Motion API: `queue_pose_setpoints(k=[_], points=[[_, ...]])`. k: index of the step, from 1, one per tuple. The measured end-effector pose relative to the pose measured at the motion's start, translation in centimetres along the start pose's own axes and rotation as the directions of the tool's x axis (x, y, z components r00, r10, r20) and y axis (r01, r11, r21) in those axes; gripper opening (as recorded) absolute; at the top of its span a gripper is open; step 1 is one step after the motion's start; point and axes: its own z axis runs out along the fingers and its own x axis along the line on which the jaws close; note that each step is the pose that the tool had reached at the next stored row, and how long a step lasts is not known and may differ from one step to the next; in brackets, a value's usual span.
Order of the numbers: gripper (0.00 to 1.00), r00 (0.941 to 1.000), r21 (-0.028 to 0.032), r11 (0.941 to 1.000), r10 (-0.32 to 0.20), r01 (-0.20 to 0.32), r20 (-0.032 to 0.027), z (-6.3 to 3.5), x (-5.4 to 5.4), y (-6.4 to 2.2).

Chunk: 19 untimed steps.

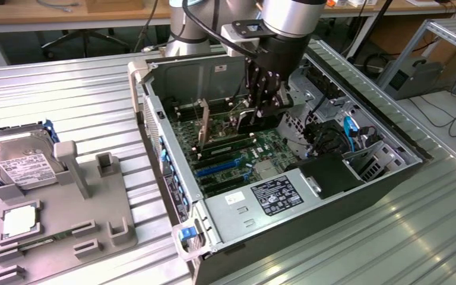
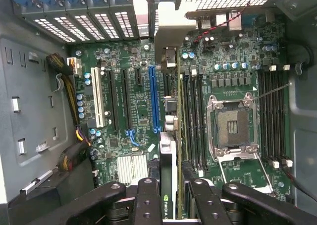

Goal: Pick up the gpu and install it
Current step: 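Insert the gpu into the slot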

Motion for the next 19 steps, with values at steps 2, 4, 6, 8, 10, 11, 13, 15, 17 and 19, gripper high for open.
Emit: queue_pose_setpoints(k=[2,4,6,8,10,11,13,15,17,19], points=[[0.27,1.0000,0.0000,1.0000,0.000,0.000,0.0000,0.00,0.0,0.00],[0.27,1.0000,0.0001,1.0000,0.000,0.000,0.0003,0.20,0.0,0.00],[0.27,1.0000,0.0003,1.0000,0.000,0.000,0.0001,0.66,0.0,-0.01],[0.27,1.0000,0.0004,1.0000,0.000,0.000,0.0001,1.11,0.0,-0.01],[0.27,1.0000,0.0005,1.0000,0.000,0.000,0.0001,1.49,0.0,-0.01],[0.27,1.0000,0.0006,1.0000,0.000,0.000,0.0001,1.75,0.0,-0.01],[0.27,1.0000,0.0006,1.0000,-0.001,0.001,0.0001,2.14,0.0,0.00],[0.27,1.0000,0.0006,1.0000,-0.001,0.001,0.0000,2.46,0.0,0.00],[0.27,1.0000,0.0006,1.0000,-0.001,0.001,-0.0001,2.62,0.0,0.03],[0.27,1.0000,0.0005,1.0000,-0.004,0.004,-0.0003,2.74,0.1,0.08]])
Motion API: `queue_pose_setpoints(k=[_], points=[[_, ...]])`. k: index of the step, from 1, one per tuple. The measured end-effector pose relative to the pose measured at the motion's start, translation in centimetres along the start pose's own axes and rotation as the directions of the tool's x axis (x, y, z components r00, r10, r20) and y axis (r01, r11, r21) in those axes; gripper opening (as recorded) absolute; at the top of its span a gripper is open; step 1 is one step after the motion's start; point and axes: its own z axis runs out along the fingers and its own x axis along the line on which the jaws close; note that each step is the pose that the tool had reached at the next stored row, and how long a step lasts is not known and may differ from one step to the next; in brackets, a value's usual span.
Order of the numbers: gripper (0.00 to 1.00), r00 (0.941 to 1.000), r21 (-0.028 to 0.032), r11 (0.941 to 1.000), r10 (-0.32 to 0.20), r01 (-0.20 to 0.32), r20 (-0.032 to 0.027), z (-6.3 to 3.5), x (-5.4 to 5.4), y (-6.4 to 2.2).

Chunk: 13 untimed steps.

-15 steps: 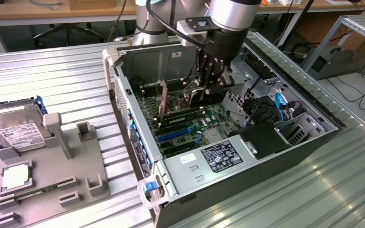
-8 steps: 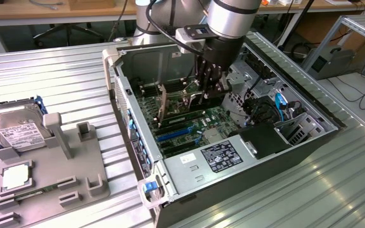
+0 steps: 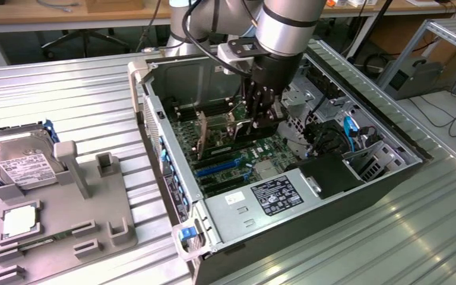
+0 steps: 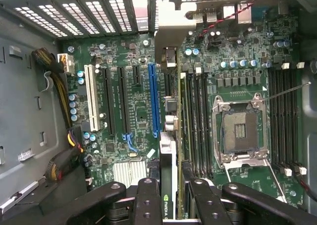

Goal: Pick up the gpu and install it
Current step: 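Insert the gpu into the slot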

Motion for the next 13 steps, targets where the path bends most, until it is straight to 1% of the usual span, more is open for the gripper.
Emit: queue_pose_setpoints(k=[8,13], points=[[0.27,0.9999,-0.0001,0.9999,-0.012,0.012,0.0003,0.14,0.59,0.10],[0.27,0.9998,0.0007,0.9998,-0.018,0.018,0.0001,0.59,0.68,0.18]])
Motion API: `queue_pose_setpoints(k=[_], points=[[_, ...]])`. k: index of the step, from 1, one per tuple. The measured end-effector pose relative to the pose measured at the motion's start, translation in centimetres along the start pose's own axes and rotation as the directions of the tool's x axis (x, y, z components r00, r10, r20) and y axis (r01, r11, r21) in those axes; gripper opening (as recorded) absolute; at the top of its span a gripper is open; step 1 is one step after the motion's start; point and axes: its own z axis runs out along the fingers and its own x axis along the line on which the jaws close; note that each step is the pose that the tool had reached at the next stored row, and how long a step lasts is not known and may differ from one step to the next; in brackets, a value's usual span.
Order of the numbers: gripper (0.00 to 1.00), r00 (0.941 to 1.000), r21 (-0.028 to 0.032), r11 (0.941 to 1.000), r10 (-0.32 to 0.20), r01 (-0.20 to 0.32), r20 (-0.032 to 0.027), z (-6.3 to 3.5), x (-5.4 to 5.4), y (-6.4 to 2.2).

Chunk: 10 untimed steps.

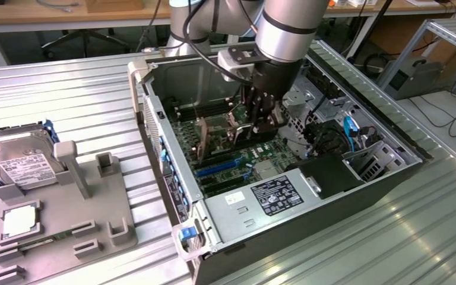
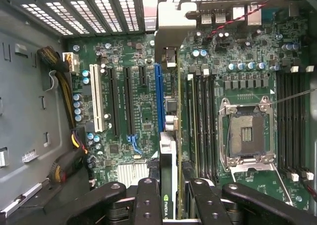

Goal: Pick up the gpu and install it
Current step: 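Insert the gpu into the slot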

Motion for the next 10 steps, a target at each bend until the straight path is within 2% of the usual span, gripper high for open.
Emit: queue_pose_setpoints(k=[5,10], points=[[0.27,1.0000,0.0017,1.0000,-0.004,0.004,0.0001,0.58,0.0,0.17],[0.27,0.9999,0.0080,0.9999,-0.010,0.010,0.0005,1.35,0.1,0.51]])
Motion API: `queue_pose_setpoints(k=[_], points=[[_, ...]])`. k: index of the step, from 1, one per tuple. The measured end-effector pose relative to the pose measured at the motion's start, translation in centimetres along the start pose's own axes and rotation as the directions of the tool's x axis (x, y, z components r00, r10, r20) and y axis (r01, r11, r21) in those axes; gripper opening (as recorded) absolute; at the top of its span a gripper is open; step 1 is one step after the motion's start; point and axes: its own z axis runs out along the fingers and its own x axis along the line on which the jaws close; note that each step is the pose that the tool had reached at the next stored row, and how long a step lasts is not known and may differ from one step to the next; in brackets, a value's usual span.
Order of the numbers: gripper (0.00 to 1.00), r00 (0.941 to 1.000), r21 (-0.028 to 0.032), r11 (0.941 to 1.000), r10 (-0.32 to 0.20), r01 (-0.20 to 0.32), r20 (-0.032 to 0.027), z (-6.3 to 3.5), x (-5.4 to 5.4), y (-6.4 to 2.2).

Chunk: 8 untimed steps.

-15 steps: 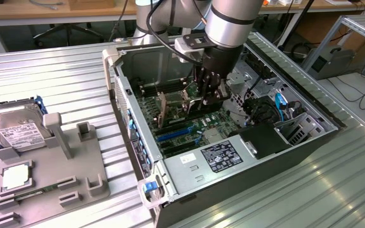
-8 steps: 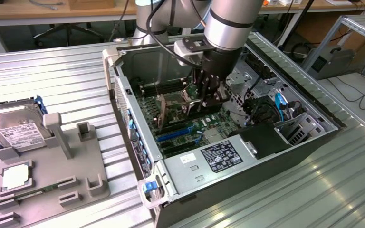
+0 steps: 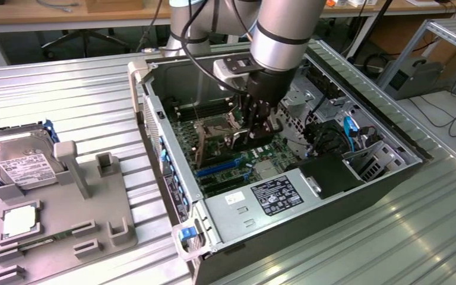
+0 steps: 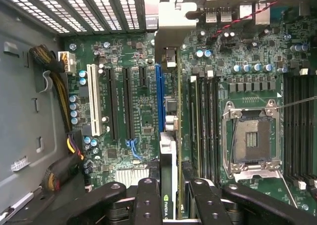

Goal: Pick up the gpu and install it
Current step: 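Insert the gpu into the slot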

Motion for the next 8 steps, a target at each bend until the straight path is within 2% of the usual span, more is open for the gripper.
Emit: queue_pose_setpoints(k=[8], points=[[0.27,1.0000,0.0012,1.0000,-0.002,0.002,-0.0001,0.16,0.01,0.08]])
